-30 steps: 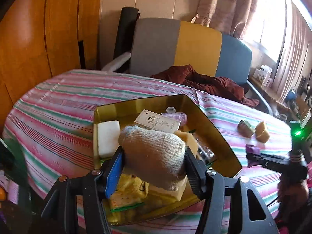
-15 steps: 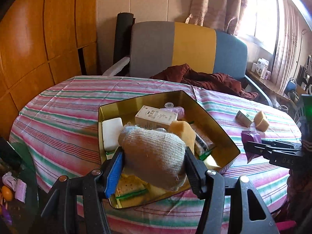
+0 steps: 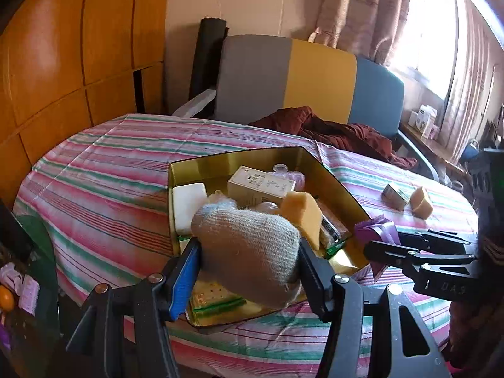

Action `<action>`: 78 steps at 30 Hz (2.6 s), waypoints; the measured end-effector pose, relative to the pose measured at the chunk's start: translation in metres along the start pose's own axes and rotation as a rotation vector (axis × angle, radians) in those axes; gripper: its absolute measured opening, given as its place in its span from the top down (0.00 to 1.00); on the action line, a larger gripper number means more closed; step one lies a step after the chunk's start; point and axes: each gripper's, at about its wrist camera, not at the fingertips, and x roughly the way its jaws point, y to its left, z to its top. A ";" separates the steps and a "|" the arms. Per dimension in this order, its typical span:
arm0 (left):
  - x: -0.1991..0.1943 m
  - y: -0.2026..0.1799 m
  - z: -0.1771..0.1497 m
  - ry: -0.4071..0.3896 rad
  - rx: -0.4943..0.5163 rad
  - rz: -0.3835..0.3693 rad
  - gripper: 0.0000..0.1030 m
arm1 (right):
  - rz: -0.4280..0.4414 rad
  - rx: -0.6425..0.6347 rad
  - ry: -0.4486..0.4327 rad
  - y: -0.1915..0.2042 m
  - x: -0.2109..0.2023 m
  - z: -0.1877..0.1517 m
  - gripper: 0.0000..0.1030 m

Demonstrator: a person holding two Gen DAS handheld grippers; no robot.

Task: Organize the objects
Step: 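Carry the sock and purple packet over the gold tray and release both, then withdraw both open tools from the tray toward the green box and sponge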

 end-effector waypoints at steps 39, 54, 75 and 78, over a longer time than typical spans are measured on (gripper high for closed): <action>0.072 -0.020 0.041 0.053 0.060 0.013 0.42 | -0.084 0.000 0.047 -0.045 0.064 0.068 0.59; 0.083 -0.018 0.043 0.078 0.043 0.048 0.40 | -0.094 0.025 0.079 -0.052 0.085 0.075 0.58; 0.036 -0.019 0.034 0.003 0.014 0.045 0.39 | -0.080 0.072 0.020 -0.035 0.046 0.050 0.40; 0.029 -0.020 0.029 -0.002 0.015 0.049 0.39 | -0.083 0.072 0.000 -0.031 0.036 0.044 0.36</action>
